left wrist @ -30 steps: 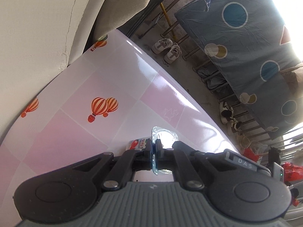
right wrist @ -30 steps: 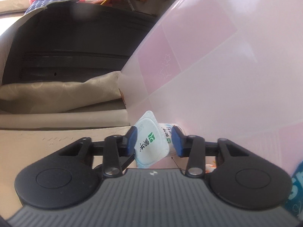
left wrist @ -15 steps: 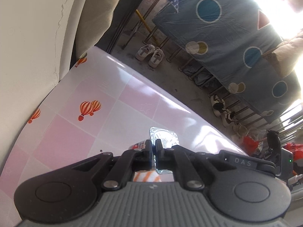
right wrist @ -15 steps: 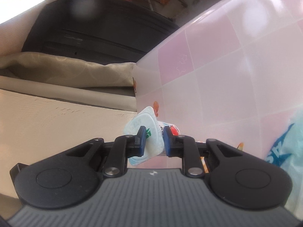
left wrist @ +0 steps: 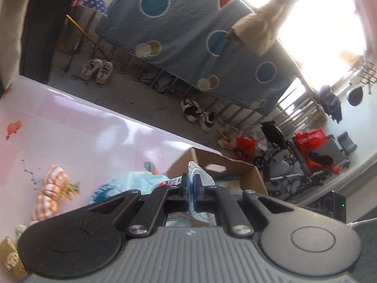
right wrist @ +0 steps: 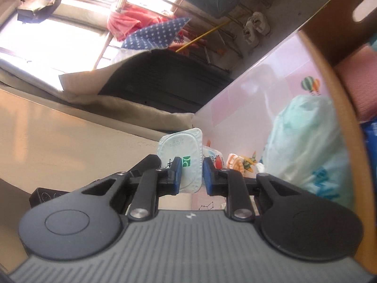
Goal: Organize soft objects
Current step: 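Carry the white cup with the right gripper into the cardboard box, then open the right gripper to release the cup in the box, then move the right gripper to the orange-and-white striped towel roll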
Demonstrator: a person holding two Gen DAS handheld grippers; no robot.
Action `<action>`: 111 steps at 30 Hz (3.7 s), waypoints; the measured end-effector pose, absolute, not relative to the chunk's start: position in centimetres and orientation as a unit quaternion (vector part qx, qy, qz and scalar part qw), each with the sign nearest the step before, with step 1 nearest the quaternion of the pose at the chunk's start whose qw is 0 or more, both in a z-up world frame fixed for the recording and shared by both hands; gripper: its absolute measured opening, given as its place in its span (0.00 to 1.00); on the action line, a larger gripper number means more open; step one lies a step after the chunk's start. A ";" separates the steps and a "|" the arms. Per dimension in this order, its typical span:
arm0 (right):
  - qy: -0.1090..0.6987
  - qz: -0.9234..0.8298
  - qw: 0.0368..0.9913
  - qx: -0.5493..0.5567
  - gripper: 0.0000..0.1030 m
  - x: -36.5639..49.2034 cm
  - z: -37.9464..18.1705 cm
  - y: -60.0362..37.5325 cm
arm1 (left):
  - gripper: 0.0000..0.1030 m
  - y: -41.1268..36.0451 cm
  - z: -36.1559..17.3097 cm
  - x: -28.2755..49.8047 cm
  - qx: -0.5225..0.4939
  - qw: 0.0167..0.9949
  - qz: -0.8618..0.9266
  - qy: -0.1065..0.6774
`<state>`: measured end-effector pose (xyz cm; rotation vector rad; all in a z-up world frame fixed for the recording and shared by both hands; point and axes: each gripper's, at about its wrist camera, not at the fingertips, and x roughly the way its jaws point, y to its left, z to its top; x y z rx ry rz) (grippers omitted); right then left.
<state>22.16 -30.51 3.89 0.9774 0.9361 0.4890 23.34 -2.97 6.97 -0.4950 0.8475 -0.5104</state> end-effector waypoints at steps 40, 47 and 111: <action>0.582 0.094 0.744 0.314 0.30 13.6 -5.4 -45.8 | 0.35 -17.9 0.3 15.6 -0.124 0.810 -0.298 0.490; 0.596 0.109 0.725 0.329 0.28 13.8 -7.4 -44.3 | 0.59 -11.4 1.7 13.8 -0.089 0.867 -0.233 0.431; 0.497 0.277 0.779 0.263 0.75 23.1 0.8 -12.0 | 0.99 9.3 -3.1 12.6 0.009 0.950 -0.018 0.310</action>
